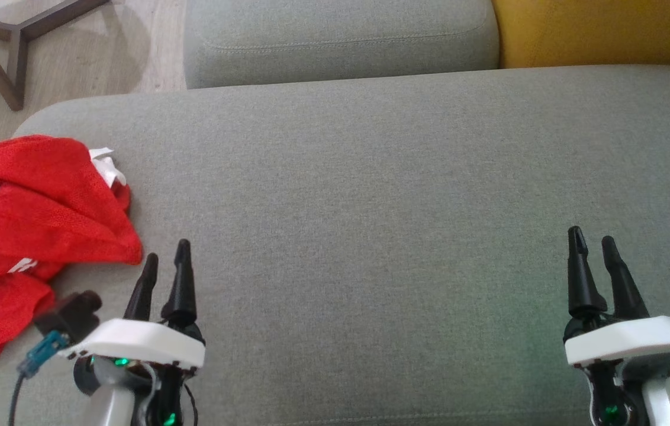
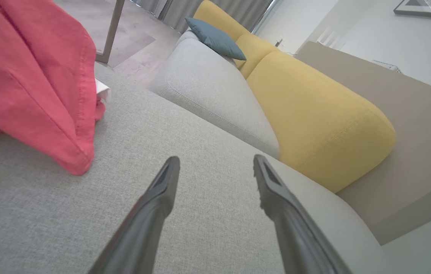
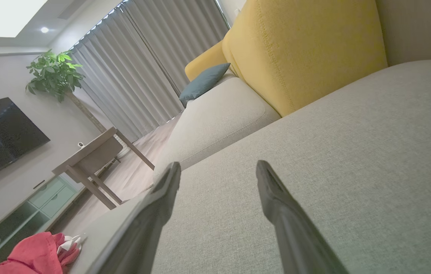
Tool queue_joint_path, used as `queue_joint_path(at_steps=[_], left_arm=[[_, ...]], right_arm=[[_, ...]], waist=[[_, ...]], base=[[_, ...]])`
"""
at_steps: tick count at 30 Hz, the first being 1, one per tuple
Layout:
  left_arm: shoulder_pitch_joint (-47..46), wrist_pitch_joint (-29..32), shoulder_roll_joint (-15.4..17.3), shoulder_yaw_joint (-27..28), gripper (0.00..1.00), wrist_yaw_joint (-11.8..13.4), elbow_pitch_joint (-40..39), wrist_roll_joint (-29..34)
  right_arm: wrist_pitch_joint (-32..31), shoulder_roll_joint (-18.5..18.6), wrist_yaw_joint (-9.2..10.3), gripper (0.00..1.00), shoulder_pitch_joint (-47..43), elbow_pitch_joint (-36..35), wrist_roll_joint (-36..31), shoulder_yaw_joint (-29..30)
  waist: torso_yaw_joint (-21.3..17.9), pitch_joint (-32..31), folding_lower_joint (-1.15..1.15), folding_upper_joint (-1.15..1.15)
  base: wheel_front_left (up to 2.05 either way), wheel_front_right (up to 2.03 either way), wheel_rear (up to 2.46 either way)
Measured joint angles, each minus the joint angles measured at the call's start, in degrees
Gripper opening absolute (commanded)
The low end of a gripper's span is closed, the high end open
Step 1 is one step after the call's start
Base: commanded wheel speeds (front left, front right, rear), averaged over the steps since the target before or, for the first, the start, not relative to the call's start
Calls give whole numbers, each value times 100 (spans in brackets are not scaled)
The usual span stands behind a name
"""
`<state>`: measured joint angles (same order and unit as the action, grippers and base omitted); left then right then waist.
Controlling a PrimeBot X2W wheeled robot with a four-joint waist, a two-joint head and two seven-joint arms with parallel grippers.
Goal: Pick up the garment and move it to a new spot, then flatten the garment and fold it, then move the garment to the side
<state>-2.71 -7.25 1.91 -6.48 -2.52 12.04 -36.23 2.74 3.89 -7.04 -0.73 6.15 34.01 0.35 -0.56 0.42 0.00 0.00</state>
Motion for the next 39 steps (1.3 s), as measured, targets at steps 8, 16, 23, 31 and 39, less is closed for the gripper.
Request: queue_joint_path(at_steps=[8, 16, 23, 31, 39], left_arm=[[0, -102, 1, -65, 100, 59, 3, 460], [0, -245, 3, -191, 100, 156, 30, 987], [1, -354, 5, -235, 100, 210, 38, 1461], [4, -503, 8, -348, 100, 256, 118, 1984], [10, -639, 11, -409, 100, 313, 155, 2533]], right_arm=[[32, 13, 0, 100, -5, -73, -478, -62], [80, 23, 0, 100, -23, -135, -1037, -168], [108, 21, 0, 100, -183, -174, -1507, -207], [187, 9, -1, 100, -211, -237, -1994, -247], [238, -26, -1, 100, -217, -243, -2345, -245]], waist=[[-1, -1, 0, 0], [18, -4, 0, 0], [29, -16, 0, 0], [49, -13, 0, 0], [65, -12, 0, 0]], base=[[0, 0, 0], [0, 0, 0], [0, 0, 0], [0, 0, 0], [0, 0, 0]])
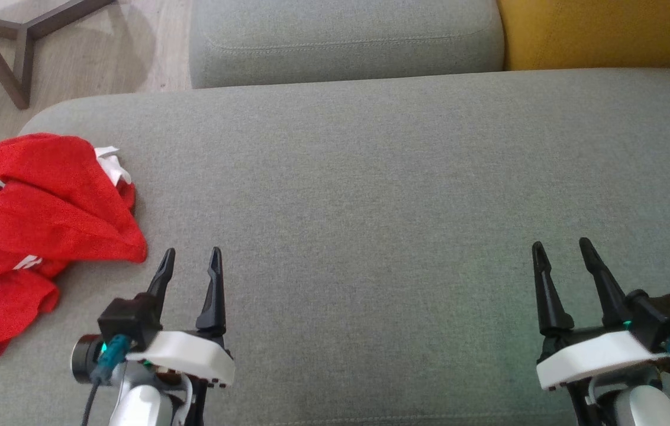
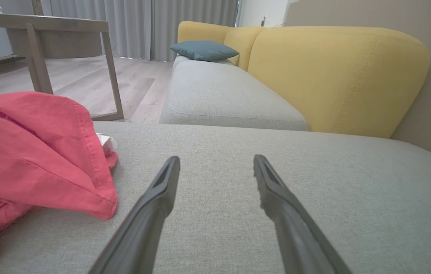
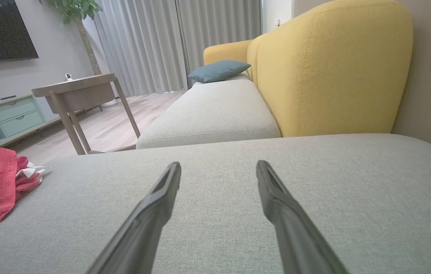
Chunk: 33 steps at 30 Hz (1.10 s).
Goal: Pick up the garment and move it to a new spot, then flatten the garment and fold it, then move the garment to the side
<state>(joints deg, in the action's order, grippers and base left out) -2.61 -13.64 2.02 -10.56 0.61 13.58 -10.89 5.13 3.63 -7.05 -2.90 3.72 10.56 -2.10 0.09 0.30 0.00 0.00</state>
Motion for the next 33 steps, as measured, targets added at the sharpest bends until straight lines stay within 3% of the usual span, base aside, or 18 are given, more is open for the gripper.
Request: queue_joint_path(at_steps=[6, 33], left_arm=[[0, -62, 3, -40, 100, 76, 29, 333], [-8, -65, 12, -71, 100, 98, 127, 325]], right_arm=[[45, -29, 0, 100, -8, -24, -267, 12], [43, -90, 0, 100, -7, 76, -154, 153]], waist=[[13, 7, 0, 0], [187, 52, 0, 0]], base=[[0, 0, 0], [0, 0, 0]])
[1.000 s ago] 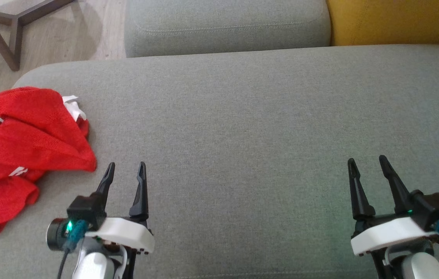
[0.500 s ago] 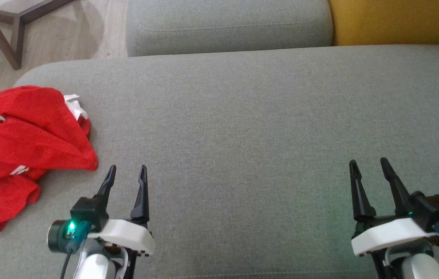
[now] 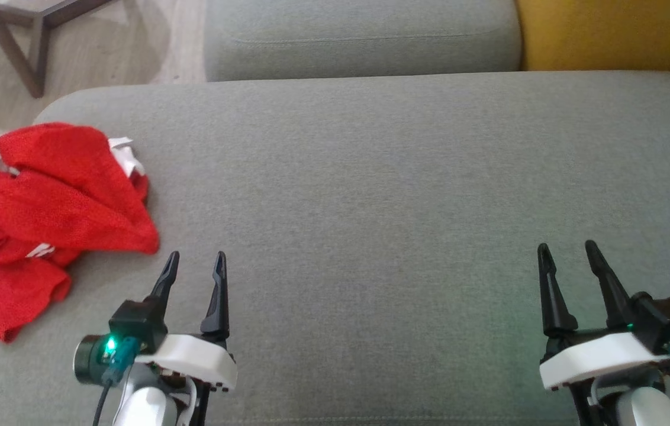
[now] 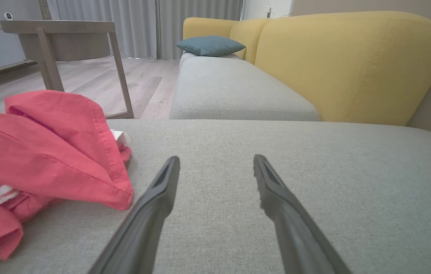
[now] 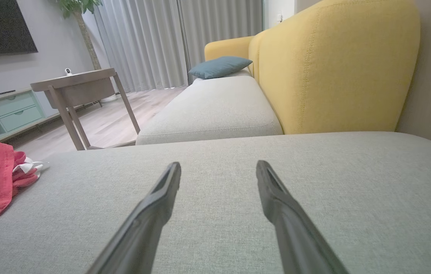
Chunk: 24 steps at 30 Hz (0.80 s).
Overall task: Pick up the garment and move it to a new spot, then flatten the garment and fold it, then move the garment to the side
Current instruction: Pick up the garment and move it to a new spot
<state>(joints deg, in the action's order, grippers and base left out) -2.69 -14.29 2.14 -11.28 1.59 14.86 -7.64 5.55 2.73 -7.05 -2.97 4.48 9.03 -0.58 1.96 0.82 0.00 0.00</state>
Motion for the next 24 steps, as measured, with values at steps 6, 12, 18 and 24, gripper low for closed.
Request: queue_joint_path(at_steps=[6, 12, 18, 24], left_arm=[[-59, 0, 2, -2, 100, 1, -10, 19], [-296, 0, 12, 70, 100, -4, -120, 110], [-370, -1, 31, 175, 100, -5, -170, 151], [-370, -1, 38, 307, 100, -3, -244, 151]], right_arm=[[0, -2, 0, 100, 1, -38, -2, 9], [-3, -7, 0, 100, 18, -146, -26, -40], [-62, 7, 0, 100, 74, -236, -57, -81], [-111, 78, 0, 100, 258, -421, -123, -119]], waist=[[246, 46, 0, 0], [719, 140, 0, 0], [1274, 223, 0, 0], [1842, 324, 0, 0]], base=[[0, 0, 0], [0, 0, 0], [0, 0, 0], [0, 0, 0]])
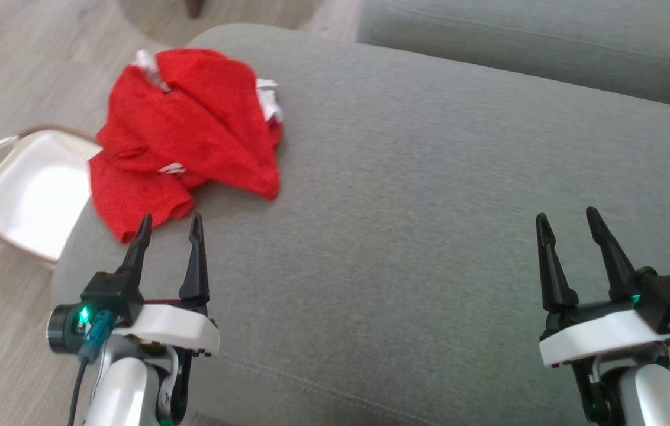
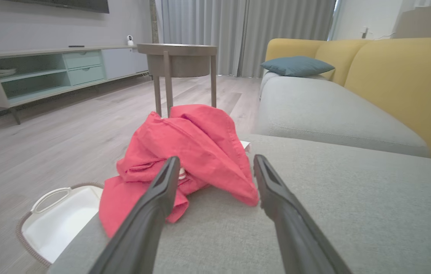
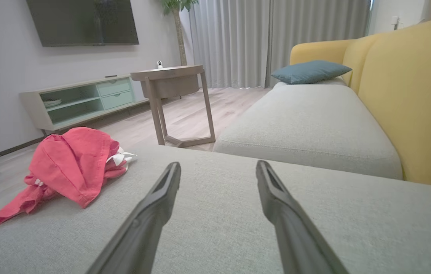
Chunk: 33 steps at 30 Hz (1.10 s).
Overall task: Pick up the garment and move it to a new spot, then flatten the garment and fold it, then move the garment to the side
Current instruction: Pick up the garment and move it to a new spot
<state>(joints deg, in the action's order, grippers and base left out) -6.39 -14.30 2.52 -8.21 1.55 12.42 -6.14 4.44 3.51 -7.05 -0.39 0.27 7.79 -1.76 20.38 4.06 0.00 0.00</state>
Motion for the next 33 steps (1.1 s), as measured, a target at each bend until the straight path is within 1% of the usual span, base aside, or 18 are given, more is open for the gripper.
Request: queue_joint_path(at_steps=[5, 9, 18, 22, 24, 28, 33], left_arm=[[1, 0, -1, 64, 100, -1, -34, 0], [1, 0, -2, 120, 100, -2, -69, 0], [-65, 0, -10, 116, 100, -10, -89, -9], [-471, -1, -15, -44, 100, -107, 116, -163], [-785, -11, -27, -113, 100, -127, 380, -235], [-1501, 1, -55, -216, 100, -138, 1204, -495], [-2455, 438, -81, -123, 100, -214, 2340, -817]], right_arm=[[-43, 11, 0, 100, -1, -52, 0, 4], [-53, 12, 0, 100, -1, -77, 1, 2], [-182, 113, 0, 100, 94, -222, 3, -62], [-309, 276, 0, 100, 331, -414, 2, -99], [-369, 364, 0, 100, 453, -501, 2, -94], [-446, 487, 0, 100, 622, -616, 3, -94], [-455, 594, 0, 100, 755, -701, 21, -92]], waist=[[258, 58, 0, 0], [326, 86, 0, 0], [179, 338, 0, 0], [40, 624, 0, 0], [-41, 798, 0, 0], [-235, 1164, 0, 0], [-490, 1599, 0, 0]], base=[[0, 0, 0], [0, 0, 0], [0, 0, 0], [0, 0, 0], [0, 0, 0], [0, 0, 0], [0, 0, 0]])
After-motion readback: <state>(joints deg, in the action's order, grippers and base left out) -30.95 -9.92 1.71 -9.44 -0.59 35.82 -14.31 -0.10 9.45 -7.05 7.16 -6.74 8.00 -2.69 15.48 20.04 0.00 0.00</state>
